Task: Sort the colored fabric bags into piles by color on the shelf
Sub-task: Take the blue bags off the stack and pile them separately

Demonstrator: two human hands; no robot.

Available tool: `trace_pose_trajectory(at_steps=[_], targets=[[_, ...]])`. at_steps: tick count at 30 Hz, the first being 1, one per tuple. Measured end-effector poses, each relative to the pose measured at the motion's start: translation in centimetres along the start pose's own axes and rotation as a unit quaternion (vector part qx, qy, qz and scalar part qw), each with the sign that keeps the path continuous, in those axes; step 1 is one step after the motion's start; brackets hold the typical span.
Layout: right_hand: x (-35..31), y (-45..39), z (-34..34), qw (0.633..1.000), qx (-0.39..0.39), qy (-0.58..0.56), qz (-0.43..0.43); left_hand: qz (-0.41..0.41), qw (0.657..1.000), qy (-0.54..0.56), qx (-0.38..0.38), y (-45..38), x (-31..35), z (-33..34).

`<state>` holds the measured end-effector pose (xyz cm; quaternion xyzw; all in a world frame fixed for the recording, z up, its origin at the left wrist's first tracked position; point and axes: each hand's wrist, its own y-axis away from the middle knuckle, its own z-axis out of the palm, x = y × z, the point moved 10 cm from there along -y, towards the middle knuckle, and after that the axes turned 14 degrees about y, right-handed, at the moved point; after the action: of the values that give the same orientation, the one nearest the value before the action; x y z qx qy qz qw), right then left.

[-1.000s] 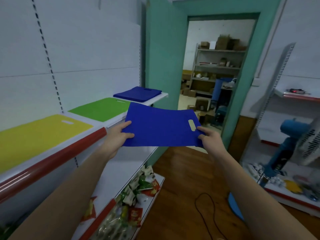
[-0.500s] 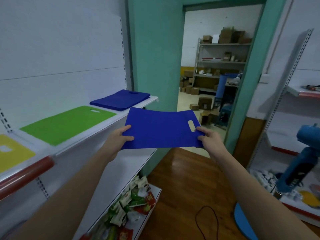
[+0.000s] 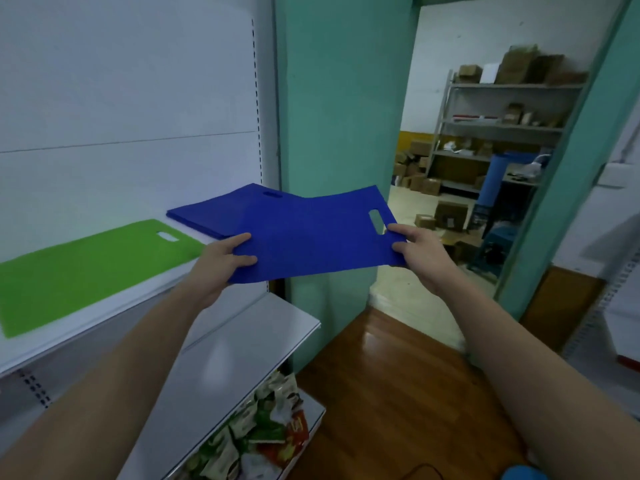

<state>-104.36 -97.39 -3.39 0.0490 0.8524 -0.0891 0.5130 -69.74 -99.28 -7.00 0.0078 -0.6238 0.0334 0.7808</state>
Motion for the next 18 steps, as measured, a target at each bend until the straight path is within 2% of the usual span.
trace_pose_trajectory(at_steps=[7, 13, 18], targets=[[-3.8, -12.1, 5.8, 0.997, -0.062, 0.023, -0.047, 0.026, 0.996, -0.054, 0.062, -8.9, 2.8, -4.4], [-7.8, -21.5, 10.4, 0.99, -0.092, 0.023, -0.102, 0.039, 0.986, -0.08, 0.14, -11.9, 5.6, -6.7], [-9.6, -26.9, 15.3, 0.977, -0.157, 0.052, -0.133, 0.028, 0.968, -0.133, 0.212, -13.7, 6.6, -9.1]])
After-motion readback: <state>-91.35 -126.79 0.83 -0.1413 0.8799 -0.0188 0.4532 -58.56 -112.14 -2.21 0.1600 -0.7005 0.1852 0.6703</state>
